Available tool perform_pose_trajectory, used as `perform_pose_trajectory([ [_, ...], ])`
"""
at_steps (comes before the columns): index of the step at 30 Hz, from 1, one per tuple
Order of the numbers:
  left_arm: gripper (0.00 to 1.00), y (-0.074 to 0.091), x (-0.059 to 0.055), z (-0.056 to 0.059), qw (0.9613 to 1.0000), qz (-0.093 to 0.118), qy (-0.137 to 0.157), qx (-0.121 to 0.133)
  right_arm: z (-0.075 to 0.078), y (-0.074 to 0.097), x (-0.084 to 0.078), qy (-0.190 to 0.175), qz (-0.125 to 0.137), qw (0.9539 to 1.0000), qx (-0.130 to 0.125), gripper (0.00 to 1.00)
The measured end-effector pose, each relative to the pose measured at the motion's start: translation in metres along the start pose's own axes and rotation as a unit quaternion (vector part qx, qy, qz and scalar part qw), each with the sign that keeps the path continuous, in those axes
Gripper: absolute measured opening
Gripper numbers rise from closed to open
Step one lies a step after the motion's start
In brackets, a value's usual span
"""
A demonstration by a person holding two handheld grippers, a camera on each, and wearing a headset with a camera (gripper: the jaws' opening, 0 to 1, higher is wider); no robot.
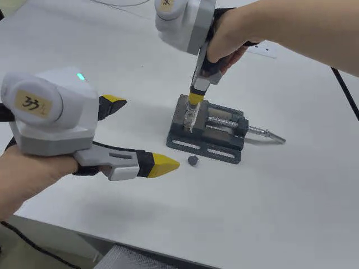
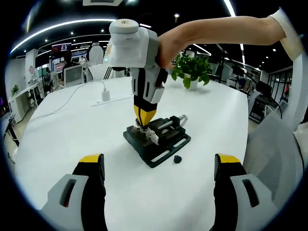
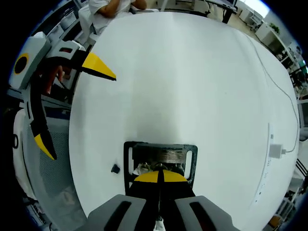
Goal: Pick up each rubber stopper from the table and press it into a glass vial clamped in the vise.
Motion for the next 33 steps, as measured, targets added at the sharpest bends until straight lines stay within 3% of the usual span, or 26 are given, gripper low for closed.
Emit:
perform_pose_trajectory([
  [1, 0.94, 0.0, 0.002, 0.001, 1.0, 0.007, 0.0, -0.003, 0.003, -0.001, 0.0, -0.008, 0.006, 0.9999, 0.003, 0.0],
  [2, 0.94, 0.0, 0.003, 0.001, 0.9999, 0.009, 0.005, -0.005, 0.003, -0.001, 0.0, -0.044, 0.013, 0.9989, 0.008, 0.0],
  [6, 0.94, -0.001, 0.006, 0.004, 0.9999, 0.009, -0.002, -0.012, 0.007, -0.001, 0.0, -0.034, 0.054, 0.9979, -0.001, 0.0],
  [8, 0.94, -0.002, 0.006, 0.005, 0.9998, 0.011, -0.002, -0.013, 0.004, 0.002, -0.002, -0.075, 0.067, 0.9949, 0.002, 0.0],
  [10, 0.94, -0.004, 0.005, 0.006, 0.9998, 0.008, -0.005, -0.017, 0.011, -0.001, -0.002, -0.047, 0.079, 0.9957, -0.005, 0.0],
  [12, 0.94, -0.005, 0.006, 0.008, 0.9998, 0.007, -0.006, -0.02, 0.003, 0.002, -0.005, -0.018, 0.09, 0.9956, -0.02, 0.0],
  [19, 0.94, -0.005, 0.009, 0.009, 0.9996, 0.014, -0.012, -0.02, 0.005, 0.002, 0.001, -0.032, 0.107, 0.9936, -0.021, 0.0],
  [26, 0.94, 0.0, 0.005, 0.008, 0.9997, 0.014, -0.01, -0.018, 0.005, 0.004, 0.002, -0.005, 0.113, 0.9929, -0.034, 0.0],
  [29, 0.94, 0.002, 0.004, 0.007, 0.9997, 0.016, -0.006, -0.016, -0.007, 0.011, 0.002, -0.008, 0.121, 0.9924, -0.02, 0.12],
  [33, 0.94, 0.004, 0.003, 0.003, 0.9998, 0.013, -0.006, -0.012, -0.013, 0.014, 0.001, -0.014, 0.139, 0.9898, -0.028, 0.26],
])
Point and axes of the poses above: the centre of the closed fingertips' face, and the gripper's own axes: y roughly backward along the fingers, z roughly to its right, x roughly out of its top, the point moved 2 cm from there along y, roughly backward along the fingers, and after that the axes turned 13 degrees about -x, right-handed, at the moved point
